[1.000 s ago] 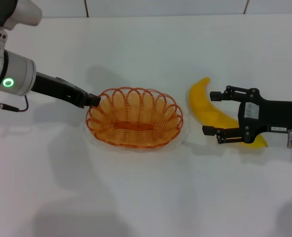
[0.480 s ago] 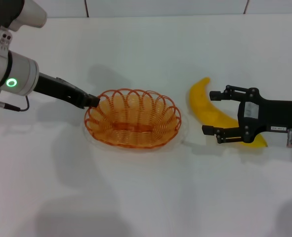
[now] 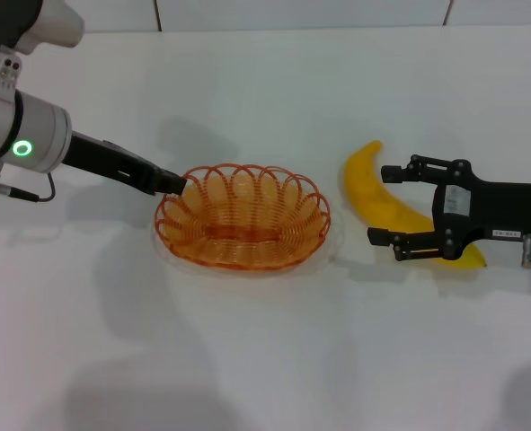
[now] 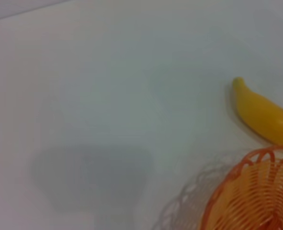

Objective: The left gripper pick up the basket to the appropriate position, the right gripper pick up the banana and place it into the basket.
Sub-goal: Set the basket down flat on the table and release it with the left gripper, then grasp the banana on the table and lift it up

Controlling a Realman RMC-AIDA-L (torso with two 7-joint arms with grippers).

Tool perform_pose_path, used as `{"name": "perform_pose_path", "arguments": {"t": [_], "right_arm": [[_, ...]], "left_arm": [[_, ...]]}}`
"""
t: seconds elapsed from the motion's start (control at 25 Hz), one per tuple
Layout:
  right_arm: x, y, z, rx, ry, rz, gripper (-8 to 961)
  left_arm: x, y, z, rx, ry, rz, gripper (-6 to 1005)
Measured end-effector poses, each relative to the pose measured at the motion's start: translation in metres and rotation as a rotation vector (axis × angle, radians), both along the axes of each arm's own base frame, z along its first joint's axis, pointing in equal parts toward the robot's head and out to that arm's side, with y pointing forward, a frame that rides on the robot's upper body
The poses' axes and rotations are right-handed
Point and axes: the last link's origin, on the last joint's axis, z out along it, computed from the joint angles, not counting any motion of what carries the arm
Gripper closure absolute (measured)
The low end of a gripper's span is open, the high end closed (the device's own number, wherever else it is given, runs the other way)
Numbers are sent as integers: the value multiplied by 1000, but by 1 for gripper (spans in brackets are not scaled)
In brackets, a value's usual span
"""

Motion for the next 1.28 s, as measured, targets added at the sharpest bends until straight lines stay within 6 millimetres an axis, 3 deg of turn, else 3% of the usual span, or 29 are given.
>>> {"name": "perform_pose_path", "arguments": {"t": [0.16, 0.44, 0.64, 0.72, 0.84, 1.04, 1.28], "right_arm": [[0, 0, 1, 1, -1, 0, 136], [3, -2, 3, 10, 6, -9, 139], [4, -3, 6, 29, 25, -12, 141], [5, -6, 8, 34, 35, -13, 142], [9, -9, 11, 48, 43, -25, 143], [14, -14, 14, 67, 47, -43, 145], [18, -18, 14, 70, 44, -57, 148]], "left_arm": [[1, 1, 1, 7, -1, -7, 746], [-4, -2, 20, 73, -27, -51, 610], [-26, -42, 43, 121, -155, -203, 512], [-42, -62, 46, 147, -202, -287, 420], [-65, -89, 41, 194, -261, -400, 281], [-105, -128, 13, 203, -268, -485, 193], [-117, -139, -1, 232, -277, -507, 174]]}}
